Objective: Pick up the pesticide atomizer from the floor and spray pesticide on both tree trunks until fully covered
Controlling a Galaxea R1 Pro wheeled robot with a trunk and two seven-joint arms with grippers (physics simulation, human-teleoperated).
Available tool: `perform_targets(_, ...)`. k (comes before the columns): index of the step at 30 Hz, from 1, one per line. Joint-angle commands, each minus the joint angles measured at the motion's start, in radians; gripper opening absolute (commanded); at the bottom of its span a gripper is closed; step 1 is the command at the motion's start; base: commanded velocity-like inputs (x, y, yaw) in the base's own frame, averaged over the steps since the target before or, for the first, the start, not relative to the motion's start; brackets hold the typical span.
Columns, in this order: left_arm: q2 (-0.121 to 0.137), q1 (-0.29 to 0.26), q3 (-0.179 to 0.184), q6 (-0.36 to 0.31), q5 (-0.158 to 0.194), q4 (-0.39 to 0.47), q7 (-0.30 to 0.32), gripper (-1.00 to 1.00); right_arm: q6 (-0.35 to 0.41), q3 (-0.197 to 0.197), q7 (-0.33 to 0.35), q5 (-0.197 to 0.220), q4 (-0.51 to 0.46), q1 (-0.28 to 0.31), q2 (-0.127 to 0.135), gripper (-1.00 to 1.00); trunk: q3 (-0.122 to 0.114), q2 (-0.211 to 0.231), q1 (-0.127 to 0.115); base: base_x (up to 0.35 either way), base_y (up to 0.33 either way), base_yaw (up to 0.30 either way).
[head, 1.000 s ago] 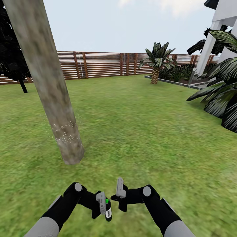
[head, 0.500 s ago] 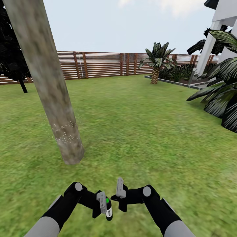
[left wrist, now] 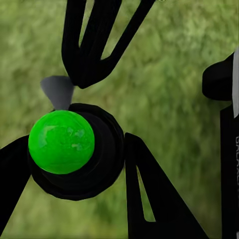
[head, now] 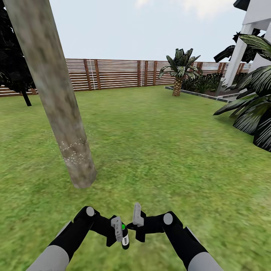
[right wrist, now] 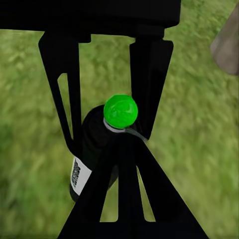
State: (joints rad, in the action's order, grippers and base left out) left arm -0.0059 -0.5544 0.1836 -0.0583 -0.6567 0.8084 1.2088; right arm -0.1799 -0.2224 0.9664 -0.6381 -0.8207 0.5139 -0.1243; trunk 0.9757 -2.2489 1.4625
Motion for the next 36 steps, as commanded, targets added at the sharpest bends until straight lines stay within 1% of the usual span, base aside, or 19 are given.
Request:
perform_targets(1, 0.000, 0.000, -0.001, 0.000, 0.000, 0.000, 0.000, -1.00, 0.000, 0.000, 0.000, 0.000, 0.000, 0.000, 0.000, -1.00, 0.000, 0.000, 0.000, 0.000, 0.000, 0.000)
perform_targets(12, 0.002, -0.002, -0.001, 0.000, -0.001, -0.005, -0.002, -1.00, -0.001, 0.000, 0.000, 0.000, 0.000, 0.000, 0.000, -1.00, 0.000, 0.000, 0.000, 0.000, 0.000, 0.000)
perform_targets(14, 0.005, -0.003, 0.000, -0.001, -0.004, -0.009, -0.005, -1.00, -0.001, 0.000, 0.000, 0.000, 0.000, 0.000, 0.000, -1.00, 0.000, 0.000, 0.000, 0.000, 0.000, 0.000)
perform_targets(16, 0.015, -0.004, -0.002, -0.002, -0.006, -0.010, -0.004, -1.00, -0.001, 0.000, 0.000, 0.000, 0.000, 0.000, 0.000, -1.00, 0.000, 0.000, 0.000, 0.000, 0.000, 0.000)
perform_targets(17, 0.028, -0.004, -0.002, -0.002, -0.007, -0.011, -0.002, -1.00, -0.001, 0.000, 0.000, 0.000, 0.000, 0.000, 0.000, -1.00, 0.000, 0.000, 0.000, 0.000, 0.000, 0.000)
perform_targets(20, 0.093, 0.002, -0.002, -0.004, -0.010, -0.011, -0.001, -1.00, -0.001, 0.000, 0.000, 0.000, 0.000, 0.000, 0.001, -1.00, 0.000, 0.000, 0.000, 0.000, 0.000, 0.000)
perform_targets(24, 0.200, 0.010, -0.003, -0.006, -0.016, -0.006, -0.003, -1.00, -0.001, 0.000, 0.000, 0.000, 0.001, 0.000, 0.006, -1.00, 0.000, 0.000, 0.000, 0.000, 0.000, 0.000)
perform_targets(25, 0.231, 0.012, -0.003, -0.007, -0.016, -0.011, -0.008, -1.00, -0.001, 0.000, 0.000, 0.000, 0.004, -0.001, 0.009, 1.00, 0.000, 0.000, 0.000, 0.000, 0.000, 0.000)
perform_targets(26, 0.259, 0.014, -0.004, -0.007, -0.014, -0.016, -0.012, -1.00, -0.002, 0.000, 0.000, 0.001, 0.019, -0.001, 0.015, 1.00, 0.000, 0.000, 0.000, 0.000, 0.000, 0.000)
perform_targets(27, 0.276, 0.015, -0.005, -0.006, -0.009, -0.035, -0.021, -1.00, -0.003, 0.003, -0.002, 0.001, 0.044, -0.001, 0.026, 1.00, 0.000, 0.000, 0.000, 0.000, 0.000, 0.000)
perform_targets(28, 0.282, 0.016, -0.017, -0.005, -0.006, -0.067, -0.044, -1.00, -0.005, 0.007, -0.006, 0.001, 0.074, -0.001, 0.043, 1.00, 0.000, 0.000, 0.000, 0.000, 0.000, 0.000)
perform_targets(29, 0.283, 0.016, -0.029, -0.004, -0.006, -0.083, -0.064, -1.00, -0.006, 0.008, -0.008, 0.002, 0.092, -0.001, 0.054, 1.00, 0.000, 0.000, 0.000, 0.000, 0.000, 0.000)
perform_targets(30, 0.283, 0.016, -0.054, -0.002, -0.004, -0.111, -0.104, -1.00, -0.006, 0.008, -0.024, 0.003, 0.126, -0.002, 0.081, 1.00, 0.000, 0.000, 0.000, 0.000, 0.000, 0.000)
perform_targets(31, 0.281, 0.016, -0.096, 0.001, -0.004, -0.144, -0.157, -1.00, -0.007, 0.009, -0.077, 0.004, 0.167, -0.003, 0.122, 1.00, 0.000, 0.000, 0.000, 0.000, 0.000, 0.000)
perform_targets(32, 0.279, 0.017, -0.141, 0.002, -0.002, -0.162, -0.196, -1.00, -0.008, 0.009, -0.144, 0.008, 0.204, -0.004, 0.150, 1.00, 0.000, 0.000, 0.000, 0.000, 0.000, 0.000)
perform_targets(33, 0.279, 0.017, -0.176, 0.003, -0.001, -0.175, -0.223, -1.00, -0.008, 0.009, -0.203, 0.009, 0.235, -0.006, 0.163, 1.00, 0.000, 0.000, 0.000, 0.000, 0.000, 0.000)
perform_targets(34, 0.278, 0.017, -0.255, 0.005, 0.006, -0.211, -0.268, -1.00, -0.010, 0.009, -0.338, 0.010, 0.307, -0.007, 0.174, 1.00, 0.000, 0.000, 0.000, 0.000, 0.000, 0.000)
perform_targets(35, 0.278, 0.017, -0.350, 0.008, 0.029, -0.257, -0.312, -1.00, -0.013, 0.009, -0.485, 0.013, 0.386, -0.008, 0.179, 1.00, 0.000, 0.000, 0.000, 0.000, 0.000, 0.000)
perform_targets(36, 0.278, 0.018, -0.494, 0.032, 0.078, -0.322, -0.372, -1.00, -0.033, 0.009, -0.699, 0.031, 0.498, -0.009, 0.177, 1.00, 0.000, 0.000, 0.000, 0.000, 0.000, 0.000)
